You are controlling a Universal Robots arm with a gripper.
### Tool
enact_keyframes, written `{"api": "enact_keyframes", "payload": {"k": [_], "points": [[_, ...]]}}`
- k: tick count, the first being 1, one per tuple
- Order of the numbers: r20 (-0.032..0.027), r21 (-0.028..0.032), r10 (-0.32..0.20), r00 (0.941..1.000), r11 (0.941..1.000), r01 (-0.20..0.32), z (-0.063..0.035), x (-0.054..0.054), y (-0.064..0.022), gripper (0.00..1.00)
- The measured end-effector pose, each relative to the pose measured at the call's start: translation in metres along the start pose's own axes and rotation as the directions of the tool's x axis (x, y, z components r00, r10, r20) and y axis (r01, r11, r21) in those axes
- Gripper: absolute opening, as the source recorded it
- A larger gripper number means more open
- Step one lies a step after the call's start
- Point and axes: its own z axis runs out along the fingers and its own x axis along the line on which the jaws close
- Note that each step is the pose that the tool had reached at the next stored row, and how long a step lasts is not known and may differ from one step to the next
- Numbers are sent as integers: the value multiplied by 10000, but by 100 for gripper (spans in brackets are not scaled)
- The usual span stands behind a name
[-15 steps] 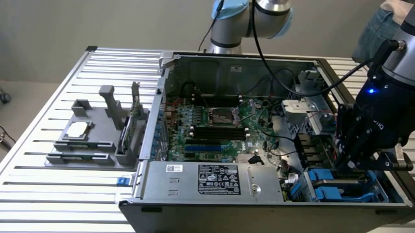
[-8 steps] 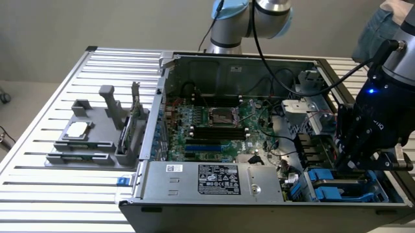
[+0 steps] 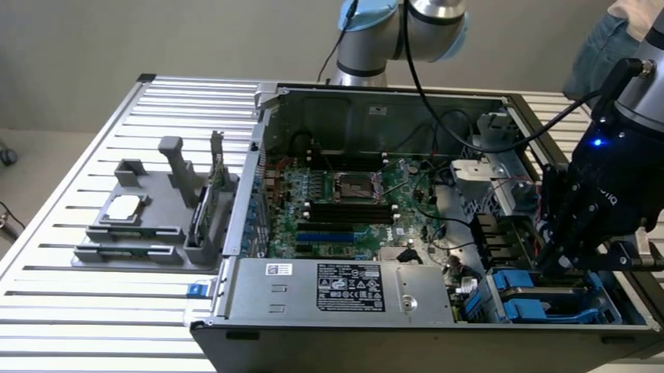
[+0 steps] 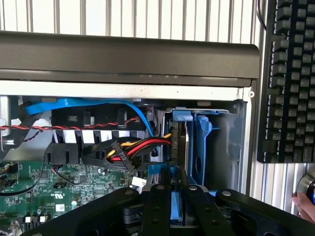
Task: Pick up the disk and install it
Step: 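Insert the second disk wire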
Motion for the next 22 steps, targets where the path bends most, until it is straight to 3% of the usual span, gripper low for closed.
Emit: {"api": "enact_keyframes", "payload": {"k": [6,12,22], "points": [[-16,0,0,10000,10000,0,1,0,0,16],[-95,-1,1,10000,10000,-1,21,2,0,16],[-113,-1,1,9999,10000,-1,39,2,0,16]]}}
